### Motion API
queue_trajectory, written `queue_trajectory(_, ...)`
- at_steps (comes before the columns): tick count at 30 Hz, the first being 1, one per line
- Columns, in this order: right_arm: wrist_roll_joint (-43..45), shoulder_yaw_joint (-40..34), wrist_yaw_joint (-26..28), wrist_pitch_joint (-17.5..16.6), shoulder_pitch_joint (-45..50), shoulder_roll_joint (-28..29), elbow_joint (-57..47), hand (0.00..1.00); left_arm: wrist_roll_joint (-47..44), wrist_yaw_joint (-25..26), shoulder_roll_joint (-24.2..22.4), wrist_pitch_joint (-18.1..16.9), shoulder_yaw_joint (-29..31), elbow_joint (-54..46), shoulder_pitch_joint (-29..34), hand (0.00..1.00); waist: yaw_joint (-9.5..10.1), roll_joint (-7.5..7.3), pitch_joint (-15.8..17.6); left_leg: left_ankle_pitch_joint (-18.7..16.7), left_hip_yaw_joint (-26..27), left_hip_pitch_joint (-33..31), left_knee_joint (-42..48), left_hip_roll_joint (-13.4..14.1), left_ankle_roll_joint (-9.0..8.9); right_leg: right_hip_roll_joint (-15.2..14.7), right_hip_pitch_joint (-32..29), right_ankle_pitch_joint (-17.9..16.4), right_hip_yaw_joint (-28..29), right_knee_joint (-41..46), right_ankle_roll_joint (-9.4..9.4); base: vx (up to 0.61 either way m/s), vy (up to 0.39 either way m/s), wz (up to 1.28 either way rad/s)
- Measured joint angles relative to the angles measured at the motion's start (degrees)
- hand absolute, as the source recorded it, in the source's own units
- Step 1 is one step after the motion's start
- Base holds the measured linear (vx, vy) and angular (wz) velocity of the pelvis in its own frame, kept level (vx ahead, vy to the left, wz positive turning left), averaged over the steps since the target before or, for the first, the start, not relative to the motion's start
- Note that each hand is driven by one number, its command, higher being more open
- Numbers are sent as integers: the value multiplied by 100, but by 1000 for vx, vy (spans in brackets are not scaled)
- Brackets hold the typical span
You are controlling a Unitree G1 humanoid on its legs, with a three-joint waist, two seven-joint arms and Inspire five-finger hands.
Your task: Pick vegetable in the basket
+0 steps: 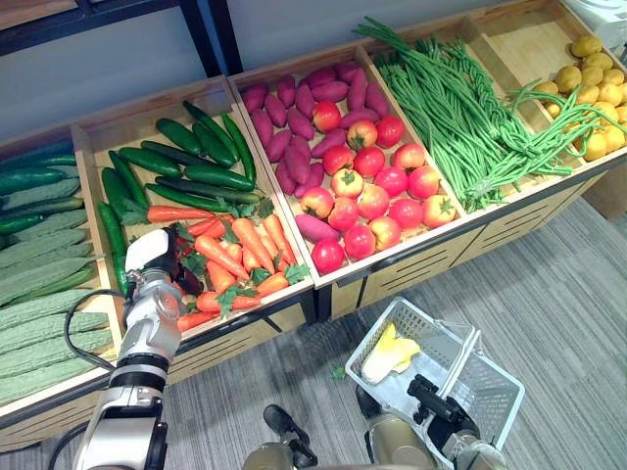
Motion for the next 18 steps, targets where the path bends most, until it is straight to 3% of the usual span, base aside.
queue_trajectory(1, 0, 7, 0, -2, 0, -9, 1, 0, 0, -3, -4, -57, 0, 15, 24, 100, 3, 4, 1, -1, -12, 7, 6, -7, 0, -6, 12, -35, -10, 0, -33, 6, -17, 8)
queue_trajectory(2, 0, 7, 0, -9, 8, -10, 3, 0, 4, -14, -42, -154, 10, 27, 73, 0, 2, 10, 2, -2, -39, 17, 5, -13, 1, -16, 37, -46, -32, -5, -34, 13, -7, 9)
queue_trajectory(8, -6, 38, -2, -21, -2, 4, 10, 0, 257, -375, -105, -761, 167, 120, 175, 0, 152, 26, -4, -13, -86, 17, 3, -41, 15, -55, 68, -55, -84, -19, -28, 17, -5, 5)
queue_trajectory(18, -49, 167, -66, -28, -50, 9, 9, 0, 616, -336, -43, -742, 147, -118, 345, 0, 125, 85, -34, -59, -98, 51, 32, -85, 40, -99, 115, -62, -84, -59, -4, 66, -10, 0)
